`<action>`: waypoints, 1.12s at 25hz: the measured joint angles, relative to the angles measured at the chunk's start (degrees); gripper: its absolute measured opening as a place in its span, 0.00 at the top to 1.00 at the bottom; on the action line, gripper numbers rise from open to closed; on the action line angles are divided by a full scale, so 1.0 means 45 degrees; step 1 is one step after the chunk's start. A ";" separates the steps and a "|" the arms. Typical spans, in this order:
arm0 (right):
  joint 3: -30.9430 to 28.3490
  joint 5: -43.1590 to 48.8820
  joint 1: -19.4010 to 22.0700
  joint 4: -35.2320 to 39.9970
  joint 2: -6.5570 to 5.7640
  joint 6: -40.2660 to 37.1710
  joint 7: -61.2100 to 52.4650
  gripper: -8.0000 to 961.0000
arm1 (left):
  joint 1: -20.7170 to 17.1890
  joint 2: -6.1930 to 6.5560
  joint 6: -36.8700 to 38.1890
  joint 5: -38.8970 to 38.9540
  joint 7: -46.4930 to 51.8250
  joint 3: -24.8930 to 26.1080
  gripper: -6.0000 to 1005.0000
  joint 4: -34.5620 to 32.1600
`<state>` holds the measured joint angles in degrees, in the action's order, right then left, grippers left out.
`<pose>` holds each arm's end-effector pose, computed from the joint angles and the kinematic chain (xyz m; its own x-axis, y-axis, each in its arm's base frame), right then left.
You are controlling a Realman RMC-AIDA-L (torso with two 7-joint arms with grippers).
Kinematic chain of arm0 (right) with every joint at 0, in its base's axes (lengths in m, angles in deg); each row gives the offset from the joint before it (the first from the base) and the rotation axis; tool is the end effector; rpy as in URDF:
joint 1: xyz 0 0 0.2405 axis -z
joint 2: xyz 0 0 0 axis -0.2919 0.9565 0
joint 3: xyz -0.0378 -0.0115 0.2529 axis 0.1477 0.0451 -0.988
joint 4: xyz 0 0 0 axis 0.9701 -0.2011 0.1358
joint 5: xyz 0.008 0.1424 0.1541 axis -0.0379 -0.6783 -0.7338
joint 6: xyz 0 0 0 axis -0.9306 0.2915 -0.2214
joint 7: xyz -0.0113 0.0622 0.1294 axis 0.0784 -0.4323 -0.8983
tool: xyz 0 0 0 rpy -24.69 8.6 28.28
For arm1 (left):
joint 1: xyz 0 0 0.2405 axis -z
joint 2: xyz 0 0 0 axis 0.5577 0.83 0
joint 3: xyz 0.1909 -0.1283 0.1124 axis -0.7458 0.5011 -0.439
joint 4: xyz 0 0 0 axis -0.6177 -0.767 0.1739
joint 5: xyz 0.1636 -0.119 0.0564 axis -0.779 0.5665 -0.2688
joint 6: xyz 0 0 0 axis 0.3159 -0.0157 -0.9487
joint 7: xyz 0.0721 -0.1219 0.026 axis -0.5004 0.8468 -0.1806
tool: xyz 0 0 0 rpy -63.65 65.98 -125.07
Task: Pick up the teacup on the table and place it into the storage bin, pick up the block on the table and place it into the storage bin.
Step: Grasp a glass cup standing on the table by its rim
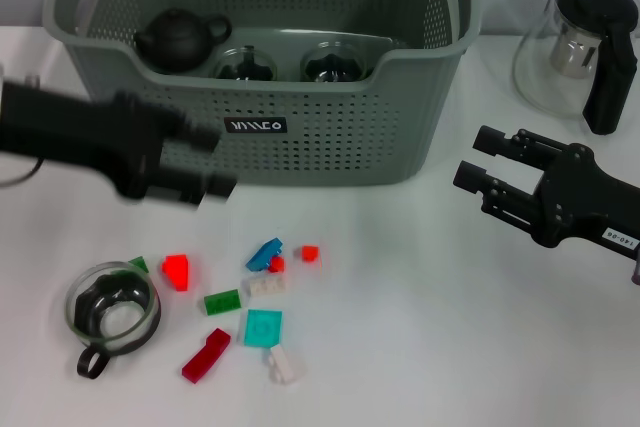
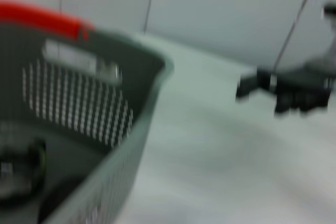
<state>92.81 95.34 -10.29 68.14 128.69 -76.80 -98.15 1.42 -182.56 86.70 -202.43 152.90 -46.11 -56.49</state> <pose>0.2671 0.2974 -0.0144 0.6209 -0.1606 -0.7672 -0.4571 -0.8693 -0.1880 -0.2183 0.3332 0.0785 0.9068 0.3650 0.2108 0.3943 -0.9113 -0.1187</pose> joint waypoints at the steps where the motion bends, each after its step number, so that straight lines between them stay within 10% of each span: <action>1: 0.0000 0.0000 0.0000 0.0000 0.0000 0.0000 0.0000 0.40 | 0.0000 0.0000 0.0000 0.0000 0.0000 0.0000 0.35 0.0000; 28: 0.0060 0.0009 -0.0001 0.0049 -0.0032 0.0000 0.0060 0.40 | 0.0621 -0.0525 -0.1089 -0.6763 0.2896 -0.3789 0.39 -0.1805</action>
<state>93.08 95.38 -10.29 68.36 128.54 -76.80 -97.88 4.22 -184.92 81.80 -232.87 165.93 -63.16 -64.61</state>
